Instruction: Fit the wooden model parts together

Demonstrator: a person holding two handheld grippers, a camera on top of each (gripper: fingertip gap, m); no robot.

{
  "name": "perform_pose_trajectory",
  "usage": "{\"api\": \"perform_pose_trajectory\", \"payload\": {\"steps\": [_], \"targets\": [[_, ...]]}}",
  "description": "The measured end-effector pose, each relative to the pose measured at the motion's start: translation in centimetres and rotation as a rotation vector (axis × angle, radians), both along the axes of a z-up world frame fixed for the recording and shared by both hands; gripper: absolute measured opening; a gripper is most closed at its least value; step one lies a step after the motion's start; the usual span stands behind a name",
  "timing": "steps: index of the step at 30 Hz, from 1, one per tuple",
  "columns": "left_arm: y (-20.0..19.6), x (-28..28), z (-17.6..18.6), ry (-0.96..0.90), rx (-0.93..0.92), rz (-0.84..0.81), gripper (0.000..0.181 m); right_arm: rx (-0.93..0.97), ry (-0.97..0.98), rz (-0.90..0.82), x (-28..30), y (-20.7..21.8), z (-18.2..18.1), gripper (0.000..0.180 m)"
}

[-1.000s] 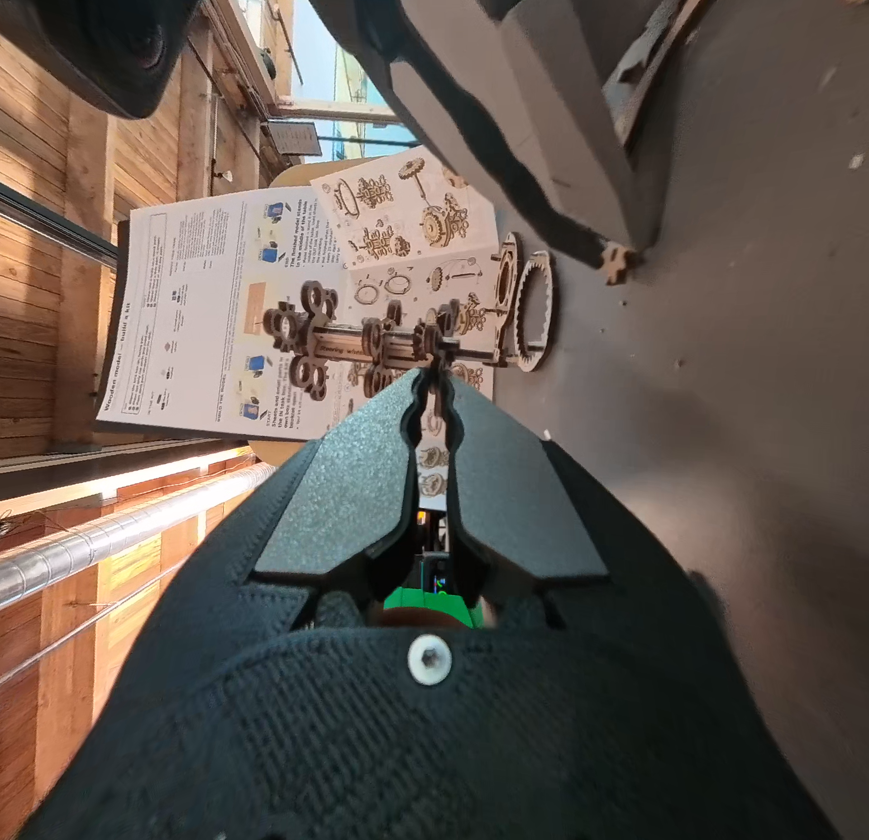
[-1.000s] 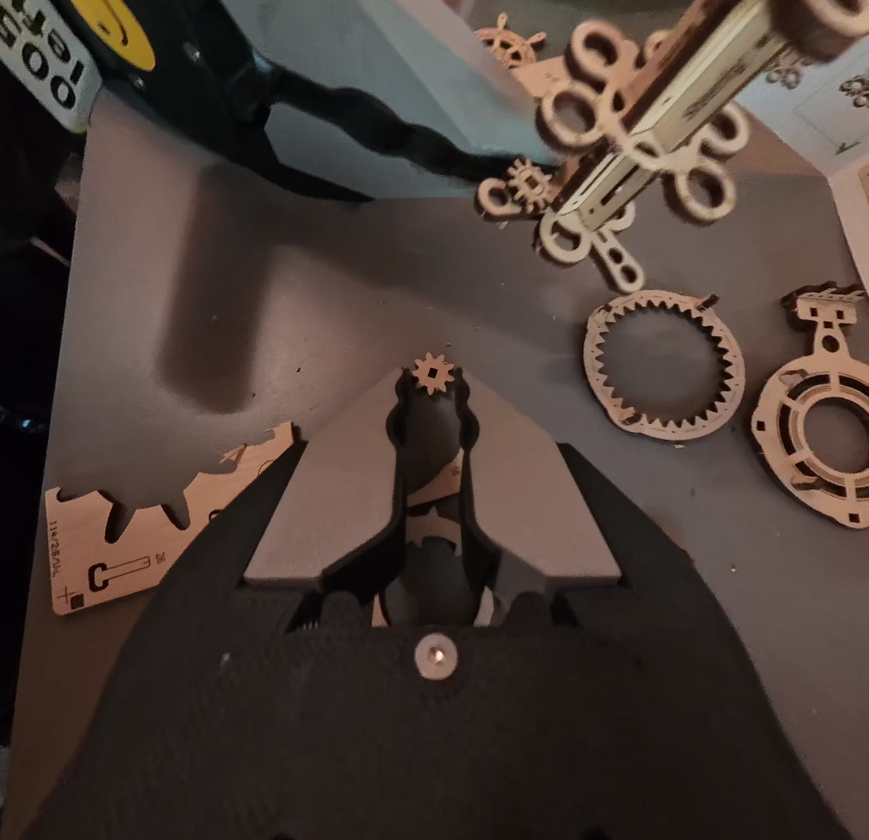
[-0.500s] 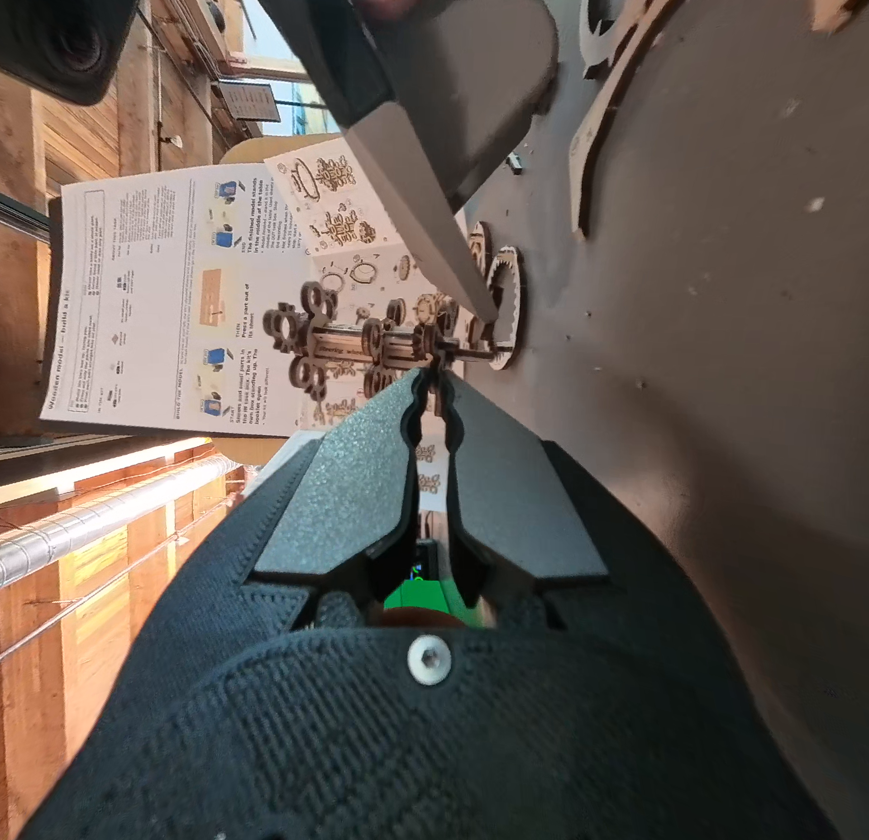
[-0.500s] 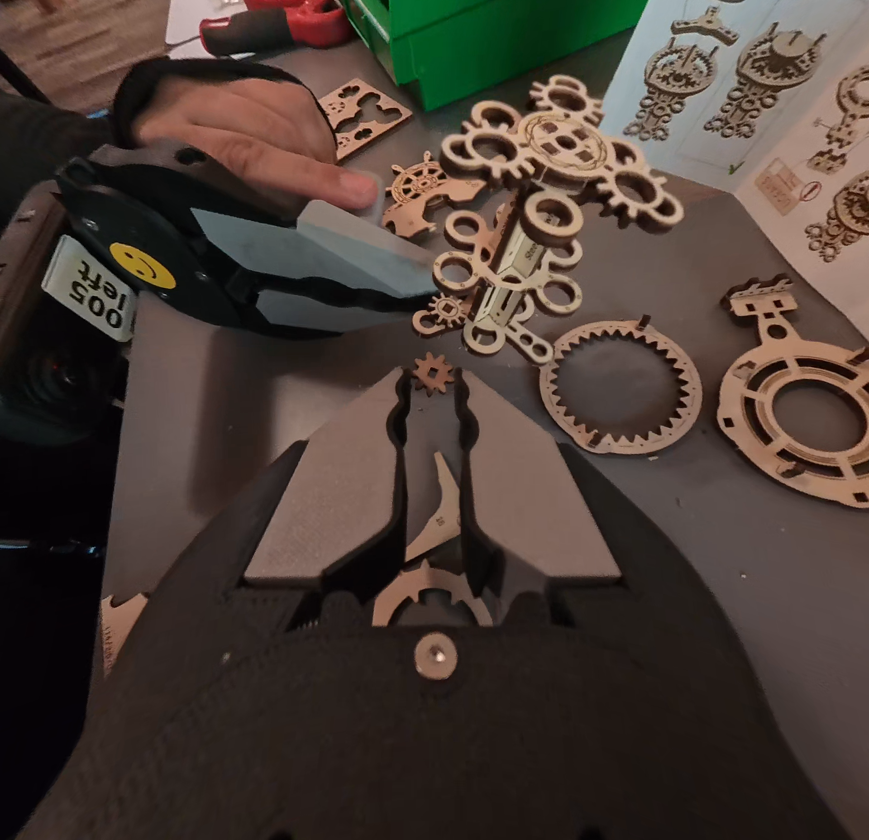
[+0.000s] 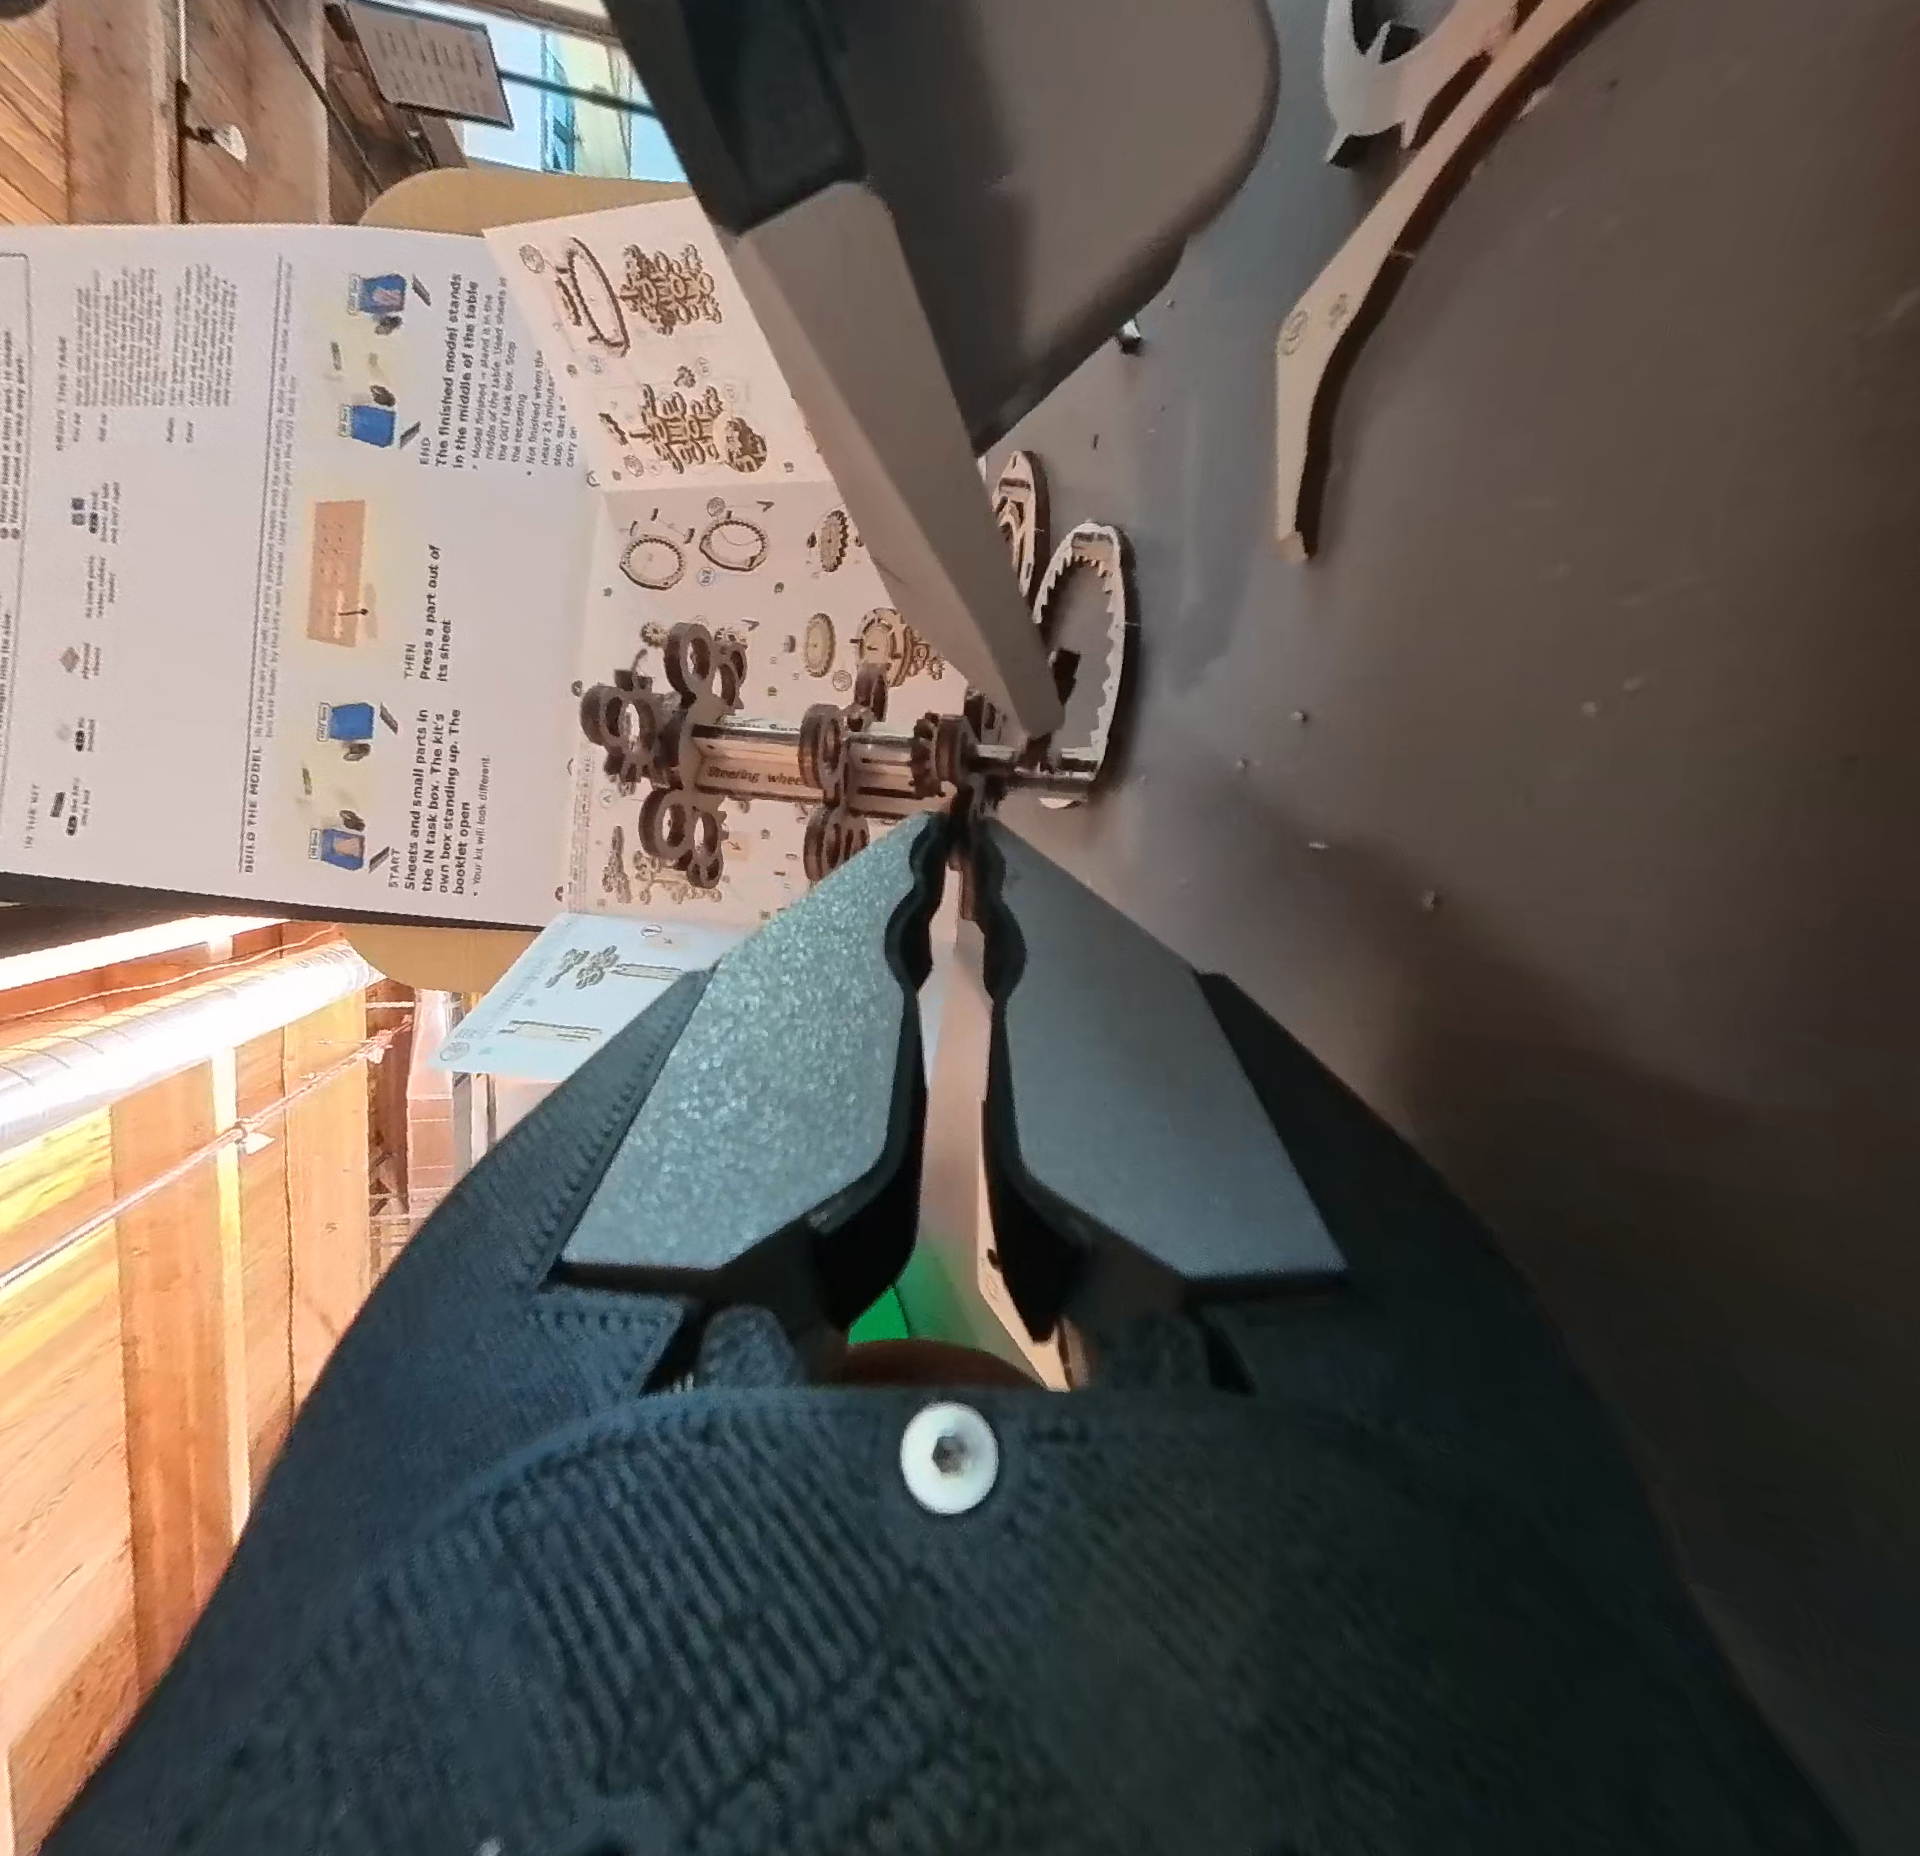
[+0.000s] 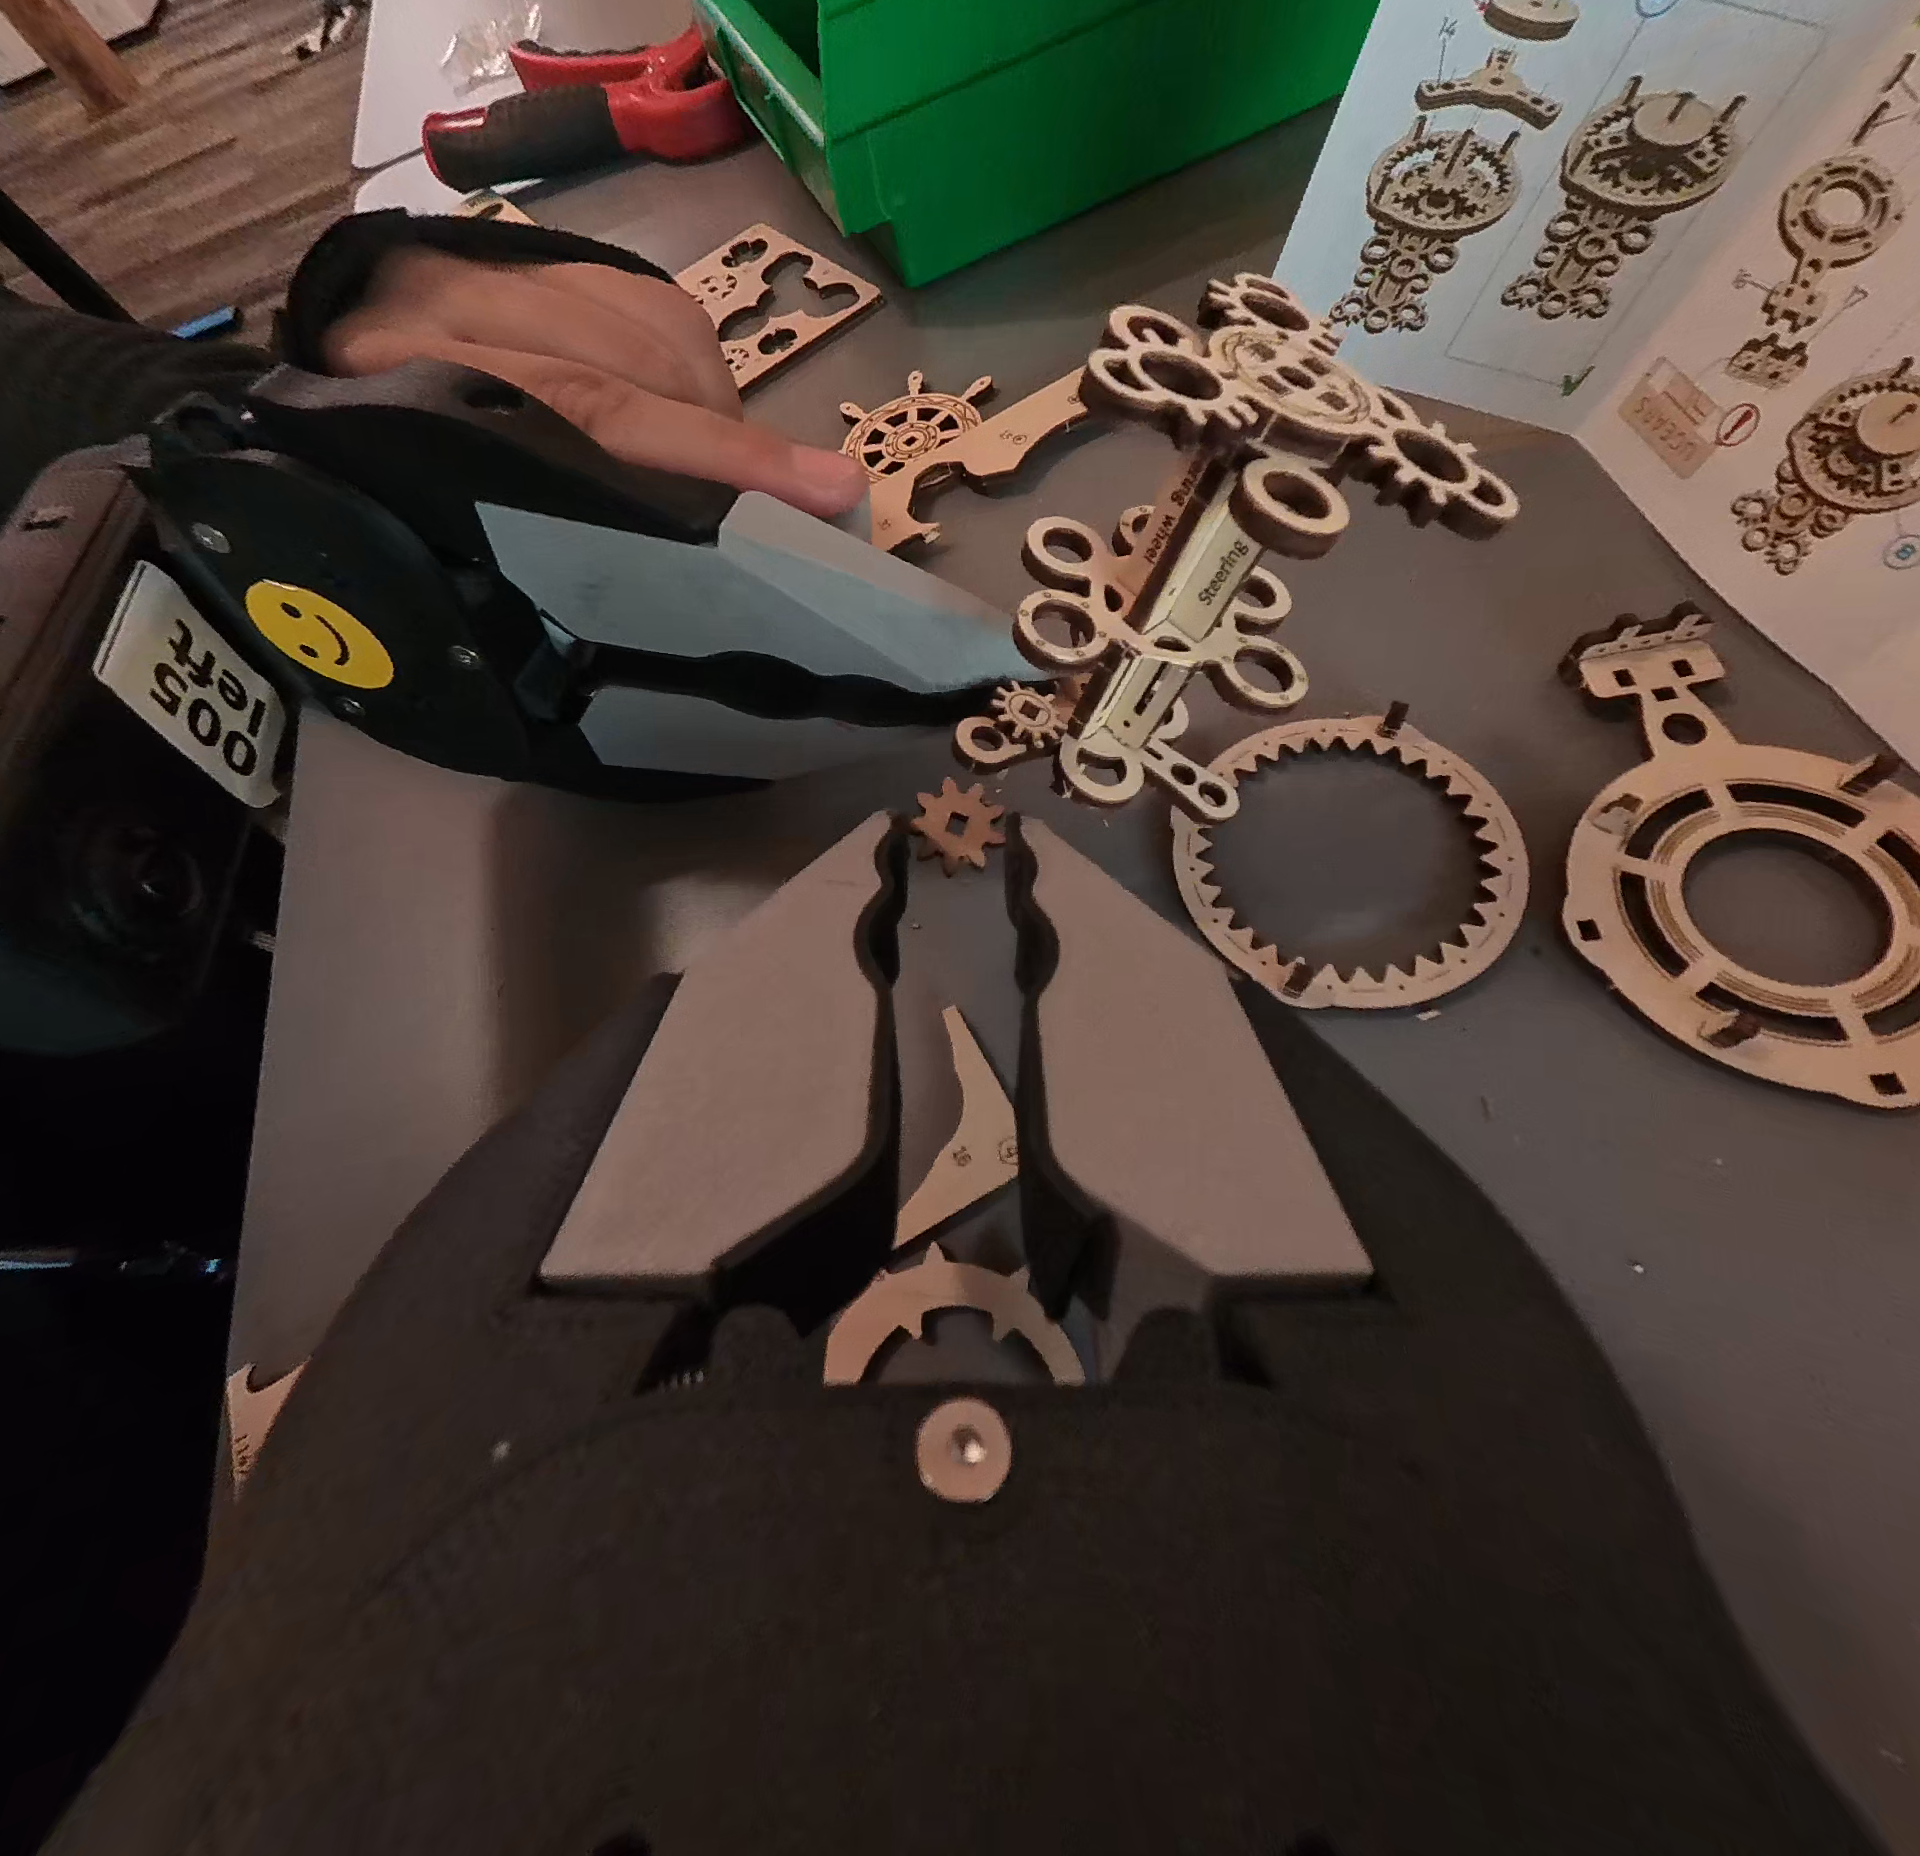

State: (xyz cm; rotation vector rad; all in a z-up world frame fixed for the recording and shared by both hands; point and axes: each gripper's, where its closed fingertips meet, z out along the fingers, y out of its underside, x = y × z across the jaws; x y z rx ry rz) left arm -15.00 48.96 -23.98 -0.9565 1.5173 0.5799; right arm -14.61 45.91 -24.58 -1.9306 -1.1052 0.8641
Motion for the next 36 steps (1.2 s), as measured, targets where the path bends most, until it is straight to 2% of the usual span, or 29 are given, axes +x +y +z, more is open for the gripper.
{"api": "perform_pose_trajectory", "payload": {"steps": [30,36], "targets": [[-0.1,0.1,0.3,-0.002,0.02,-0.002,0.001,-0.043,0.026,-0.031,-0.2,0.3,0.0,0.015],[-0.1,0.0,0.0,0.016,0.03,-0.014,0.001,0.01,-0.114,-0.03,0.5,0.3,-1.6,0.015]]}}
